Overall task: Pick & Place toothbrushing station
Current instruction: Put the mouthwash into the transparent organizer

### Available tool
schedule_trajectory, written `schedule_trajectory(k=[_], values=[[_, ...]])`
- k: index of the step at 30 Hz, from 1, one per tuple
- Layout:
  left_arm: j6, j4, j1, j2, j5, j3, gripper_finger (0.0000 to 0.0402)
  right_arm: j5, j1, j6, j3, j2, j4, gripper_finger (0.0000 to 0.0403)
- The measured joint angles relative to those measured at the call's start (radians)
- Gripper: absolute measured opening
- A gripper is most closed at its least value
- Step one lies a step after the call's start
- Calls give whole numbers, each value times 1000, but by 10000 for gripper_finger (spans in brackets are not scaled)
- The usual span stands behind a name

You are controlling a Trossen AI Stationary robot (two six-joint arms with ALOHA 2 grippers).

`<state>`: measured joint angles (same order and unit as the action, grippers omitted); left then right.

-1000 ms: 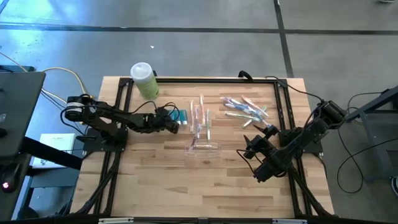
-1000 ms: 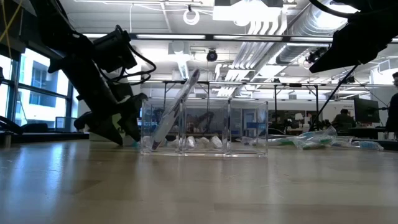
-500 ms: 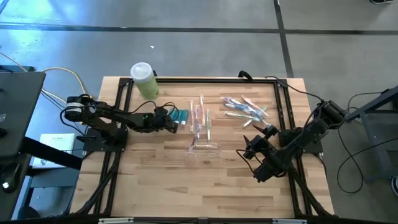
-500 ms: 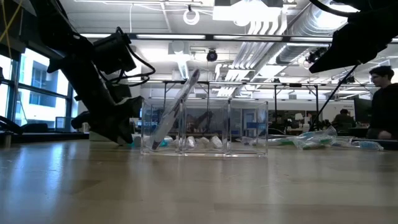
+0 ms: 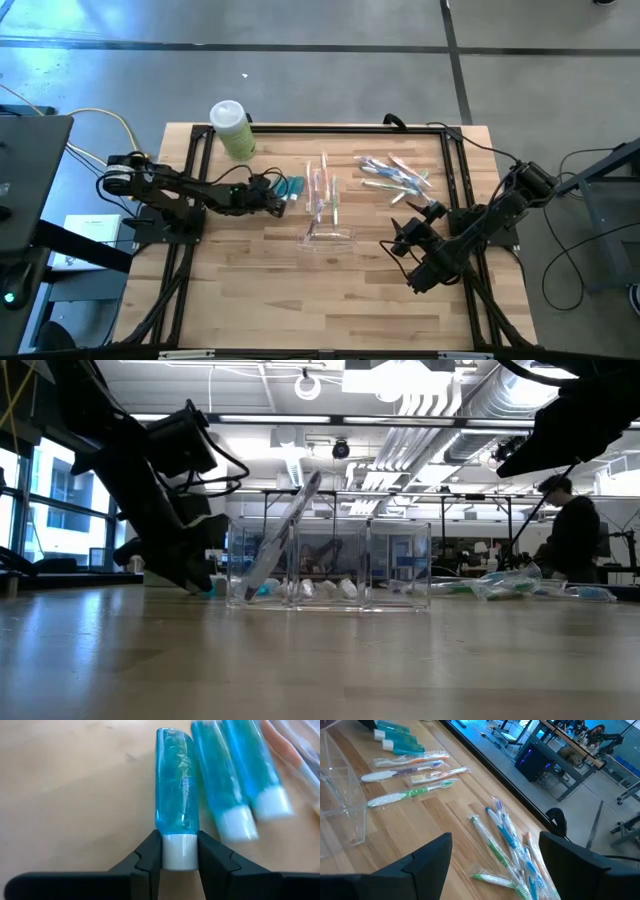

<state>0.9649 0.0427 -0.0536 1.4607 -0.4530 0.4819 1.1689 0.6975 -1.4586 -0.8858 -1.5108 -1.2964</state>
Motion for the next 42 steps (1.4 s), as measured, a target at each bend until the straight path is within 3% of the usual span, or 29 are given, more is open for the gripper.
schedule_trajectory(k=[6, 14, 18, 24, 31, 38, 42], values=[[-26, 12, 70, -103, -20, -5, 89, 0, 0, 0, -1, 0, 4, 291], [-115, 1, 203, -293, -170, 3, 89, 1, 0, 0, -1, 0, 5, 291], [-254, -49, 307, -383, -249, 36, 89, 2, 0, 4, -1, 0, 5, 291], [-736, -448, 507, -417, -310, 48, 94, 11, 0, 23, -1, 0, 20, 291], [-1386, -869, 684, -281, -344, 79, 96, 11, 0, 23, -1, 0, 22, 291], [-1855, -898, 723, -34, -457, 270, 98, 11, 0, 23, -1, 0, 23, 291], [-2244, -896, 721, 122, -488, 369, 98, 9, 0, 23, -1, 0, 27, 291]])
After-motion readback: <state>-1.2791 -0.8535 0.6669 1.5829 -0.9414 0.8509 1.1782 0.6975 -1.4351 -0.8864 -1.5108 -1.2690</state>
